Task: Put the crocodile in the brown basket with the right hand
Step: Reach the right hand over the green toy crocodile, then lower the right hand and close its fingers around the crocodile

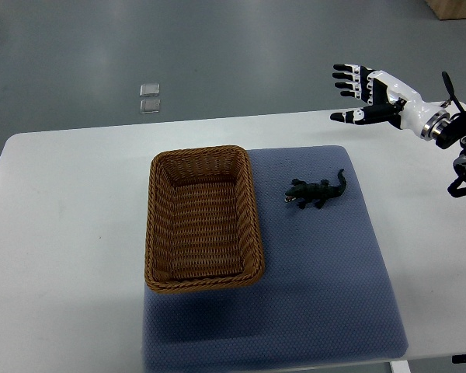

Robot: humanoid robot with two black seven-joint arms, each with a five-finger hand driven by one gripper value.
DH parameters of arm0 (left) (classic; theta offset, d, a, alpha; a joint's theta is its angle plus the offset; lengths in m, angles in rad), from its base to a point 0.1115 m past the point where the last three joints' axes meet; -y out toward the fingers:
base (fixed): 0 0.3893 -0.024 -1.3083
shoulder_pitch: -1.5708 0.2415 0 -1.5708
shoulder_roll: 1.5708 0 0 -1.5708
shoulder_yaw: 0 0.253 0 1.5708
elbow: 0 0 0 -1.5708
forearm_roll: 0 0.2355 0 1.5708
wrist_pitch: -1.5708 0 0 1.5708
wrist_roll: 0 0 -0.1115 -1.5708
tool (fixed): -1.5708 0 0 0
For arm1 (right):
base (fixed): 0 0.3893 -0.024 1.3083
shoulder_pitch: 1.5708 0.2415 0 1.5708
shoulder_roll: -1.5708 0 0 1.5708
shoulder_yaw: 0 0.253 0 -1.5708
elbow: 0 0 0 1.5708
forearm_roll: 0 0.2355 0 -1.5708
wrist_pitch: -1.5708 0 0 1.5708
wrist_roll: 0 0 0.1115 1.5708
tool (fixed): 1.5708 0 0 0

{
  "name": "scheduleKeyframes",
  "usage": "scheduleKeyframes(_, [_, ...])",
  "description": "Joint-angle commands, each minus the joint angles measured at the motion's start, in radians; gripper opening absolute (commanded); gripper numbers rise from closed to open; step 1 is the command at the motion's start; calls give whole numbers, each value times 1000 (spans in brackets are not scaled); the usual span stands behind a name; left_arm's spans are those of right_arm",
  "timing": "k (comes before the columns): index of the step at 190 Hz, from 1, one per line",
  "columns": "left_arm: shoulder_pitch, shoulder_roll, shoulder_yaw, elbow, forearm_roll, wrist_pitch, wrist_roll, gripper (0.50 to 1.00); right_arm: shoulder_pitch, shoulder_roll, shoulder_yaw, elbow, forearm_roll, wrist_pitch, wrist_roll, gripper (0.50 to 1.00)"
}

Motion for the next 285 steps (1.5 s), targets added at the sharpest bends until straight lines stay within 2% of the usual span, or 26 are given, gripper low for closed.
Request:
scheduleKeyframes(1, [0, 0, 0, 0, 0, 0, 0, 1000, 0, -14, -2, 53, -149, 6, 51, 924])
scheduleKeyframes(27, [0, 0, 0, 0, 0, 0, 1, 1000, -2, -26, -2, 113, -329, 17, 136, 924])
scheduleKeyframes(95, [0, 0, 0, 0, 0, 1, 0, 1000, 17, -54, -85, 211, -585, 4, 136, 924])
scheduleKeyframes(142, [0, 0, 0, 1, 0, 1, 0, 1000, 32, -54, -109, 221, -769, -33, 136, 924])
scheduleKeyframes(177, [0, 0, 0, 1, 0, 3, 0, 1000, 84, -52, -218, 221, -792, -105, 136, 921])
scheduleKeyframes(206, [-3, 0, 0, 0, 0, 3, 0, 1000, 149, -52, -405, 216, -798, -250, 136, 921])
scheduleKeyframes(223, [-5, 0, 2, 1, 0, 5, 0, 1000, 170, -52, -477, 208, -798, -301, 136, 919])
scheduleKeyframes(285, [-6, 0, 0, 0, 0, 5, 1, 1000, 181, -51, -513, 193, -803, -321, 136, 921])
